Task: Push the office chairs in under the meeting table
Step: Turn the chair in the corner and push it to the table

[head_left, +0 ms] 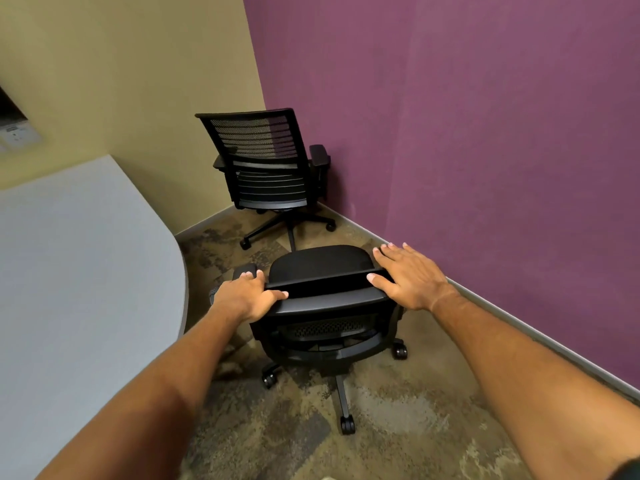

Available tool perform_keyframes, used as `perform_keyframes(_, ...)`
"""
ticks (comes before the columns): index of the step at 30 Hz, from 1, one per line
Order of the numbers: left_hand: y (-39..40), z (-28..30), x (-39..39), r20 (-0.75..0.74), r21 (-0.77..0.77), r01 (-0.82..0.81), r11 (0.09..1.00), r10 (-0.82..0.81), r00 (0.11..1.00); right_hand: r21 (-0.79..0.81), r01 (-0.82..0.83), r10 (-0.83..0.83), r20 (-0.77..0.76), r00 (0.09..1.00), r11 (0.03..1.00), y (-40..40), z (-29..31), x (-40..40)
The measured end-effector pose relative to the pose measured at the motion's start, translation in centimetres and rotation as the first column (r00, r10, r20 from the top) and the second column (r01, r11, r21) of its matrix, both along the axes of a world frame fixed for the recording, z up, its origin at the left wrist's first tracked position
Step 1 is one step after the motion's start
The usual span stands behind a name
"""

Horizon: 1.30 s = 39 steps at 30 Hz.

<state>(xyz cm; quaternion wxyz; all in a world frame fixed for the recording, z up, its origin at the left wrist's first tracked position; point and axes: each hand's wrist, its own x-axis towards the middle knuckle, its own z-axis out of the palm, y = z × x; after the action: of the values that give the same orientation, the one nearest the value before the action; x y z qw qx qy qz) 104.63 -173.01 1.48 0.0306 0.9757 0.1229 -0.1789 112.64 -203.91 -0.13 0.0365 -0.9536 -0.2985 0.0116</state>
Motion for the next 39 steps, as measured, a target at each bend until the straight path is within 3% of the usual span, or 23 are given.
perform_keyframes(8,0.3,-0.1,3.1,-0.02,0.078,-0.042,0.996,0.043,0.999,0.013,0.004,-0.003,-0.07,0.998,1.0,2.0,0.6,3.5)
perform_keyframes(16,0.9,0.6,4.8,0.014,-0.009,0.059,0.998,-0.059,0.998,0.106,-0.008,0.021,-0.117,0.993,0.994,4.6,0.9,6.6)
perform_keyframes(39,-2.2,-0.4,9.1,0.001,-0.028,-0.247,0.969,0.247,0.969,0.208,-0.265,0.28,-0.046,0.959,0.942,5.5,0.6,17.5)
